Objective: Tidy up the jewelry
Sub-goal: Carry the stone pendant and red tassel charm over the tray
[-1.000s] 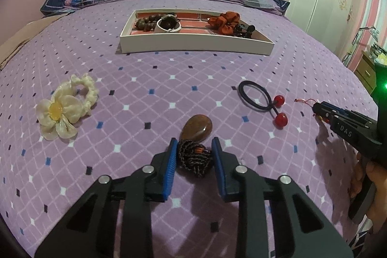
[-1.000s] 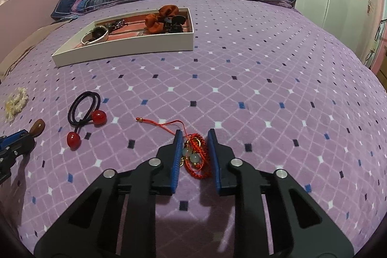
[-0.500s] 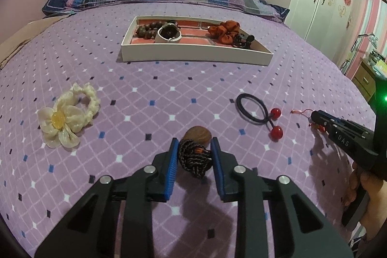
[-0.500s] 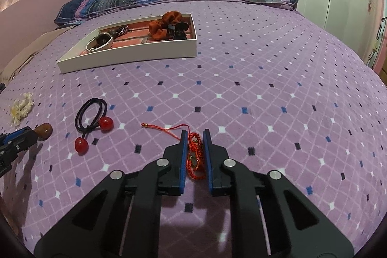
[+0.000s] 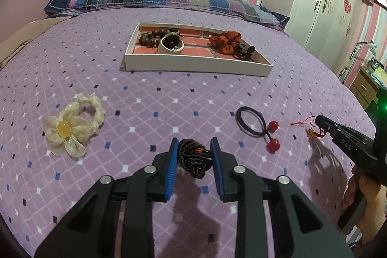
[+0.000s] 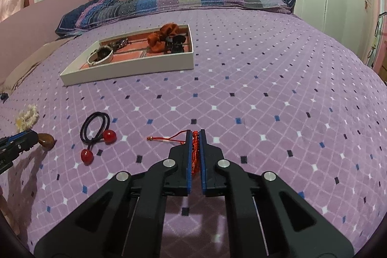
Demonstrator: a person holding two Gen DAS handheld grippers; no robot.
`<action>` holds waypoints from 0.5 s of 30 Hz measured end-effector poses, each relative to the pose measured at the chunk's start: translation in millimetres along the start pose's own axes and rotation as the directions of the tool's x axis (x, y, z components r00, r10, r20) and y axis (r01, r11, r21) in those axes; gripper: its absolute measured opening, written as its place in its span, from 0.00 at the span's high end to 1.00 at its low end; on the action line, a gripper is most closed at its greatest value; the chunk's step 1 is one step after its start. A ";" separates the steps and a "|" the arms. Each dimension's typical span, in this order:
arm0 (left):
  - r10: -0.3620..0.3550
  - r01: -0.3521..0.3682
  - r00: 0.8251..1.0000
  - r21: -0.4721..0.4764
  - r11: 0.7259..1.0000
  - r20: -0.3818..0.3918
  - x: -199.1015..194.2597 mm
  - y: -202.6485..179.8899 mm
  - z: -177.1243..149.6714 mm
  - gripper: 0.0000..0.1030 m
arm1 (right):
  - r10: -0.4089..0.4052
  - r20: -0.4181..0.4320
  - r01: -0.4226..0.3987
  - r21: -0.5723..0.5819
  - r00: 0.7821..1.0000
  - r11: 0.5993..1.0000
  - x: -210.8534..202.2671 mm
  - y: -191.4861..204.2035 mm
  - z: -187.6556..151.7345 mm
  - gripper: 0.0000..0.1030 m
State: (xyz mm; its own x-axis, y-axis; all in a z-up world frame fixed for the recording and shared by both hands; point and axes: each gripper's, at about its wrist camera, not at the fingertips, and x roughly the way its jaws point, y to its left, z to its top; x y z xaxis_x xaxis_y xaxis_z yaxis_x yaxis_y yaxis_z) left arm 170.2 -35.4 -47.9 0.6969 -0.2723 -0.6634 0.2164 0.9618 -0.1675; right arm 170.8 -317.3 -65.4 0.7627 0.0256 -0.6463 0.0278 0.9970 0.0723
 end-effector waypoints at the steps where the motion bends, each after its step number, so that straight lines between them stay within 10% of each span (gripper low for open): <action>1: -0.002 0.002 1.000 -0.003 1.000 0.003 -1.2 0.5 1.1 0.74 | 0.000 0.002 0.000 0.003 1.000 1.000 -0.6 -1.0 0.5 0.94; 15: -0.001 0.002 1.000 -0.029 1.000 0.030 -9.9 8.6 15.1 0.74 | 0.014 0.038 -0.016 0.049 0.999 0.999 -7.9 -8.1 12.3 0.94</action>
State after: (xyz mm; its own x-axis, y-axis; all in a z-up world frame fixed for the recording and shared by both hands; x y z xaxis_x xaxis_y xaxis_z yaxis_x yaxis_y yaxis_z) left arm 175.4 -24.9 -31.8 0.7170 -0.2738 -0.6410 0.1978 0.9618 -0.1895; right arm 172.4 -326.4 -51.5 0.7872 0.0372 -0.6156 0.0471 0.9916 0.1202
